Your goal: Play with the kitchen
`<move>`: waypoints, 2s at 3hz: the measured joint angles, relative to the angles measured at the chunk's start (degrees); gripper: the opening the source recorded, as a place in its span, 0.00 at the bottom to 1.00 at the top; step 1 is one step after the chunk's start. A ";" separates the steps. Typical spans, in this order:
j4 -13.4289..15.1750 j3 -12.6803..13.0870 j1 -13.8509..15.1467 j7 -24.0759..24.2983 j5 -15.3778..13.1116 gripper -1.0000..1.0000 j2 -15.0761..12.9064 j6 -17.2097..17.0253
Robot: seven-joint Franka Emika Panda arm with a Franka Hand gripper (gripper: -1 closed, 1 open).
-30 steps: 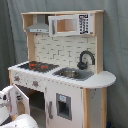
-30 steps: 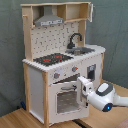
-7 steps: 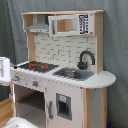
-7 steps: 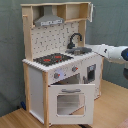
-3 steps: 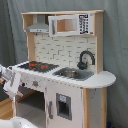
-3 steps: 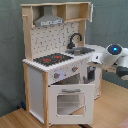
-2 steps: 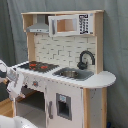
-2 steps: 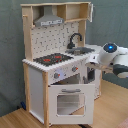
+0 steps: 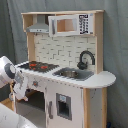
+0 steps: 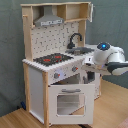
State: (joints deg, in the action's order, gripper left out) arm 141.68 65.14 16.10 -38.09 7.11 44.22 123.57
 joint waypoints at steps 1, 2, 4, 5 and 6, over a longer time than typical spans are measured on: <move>0.00 0.23 0.53 -0.27 -0.03 1.00 -5.67 3.30; 0.01 1.24 0.96 -0.44 -0.14 1.00 -11.17 6.87; 0.49 4.02 3.35 -1.02 -0.59 1.00 -20.51 13.14; 0.79 6.94 4.16 -0.03 -0.57 1.00 -25.11 15.07; 0.81 9.96 4.23 4.78 -0.56 1.00 -26.24 17.17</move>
State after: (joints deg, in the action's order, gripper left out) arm 142.49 75.10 20.33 -33.31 6.55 17.97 140.75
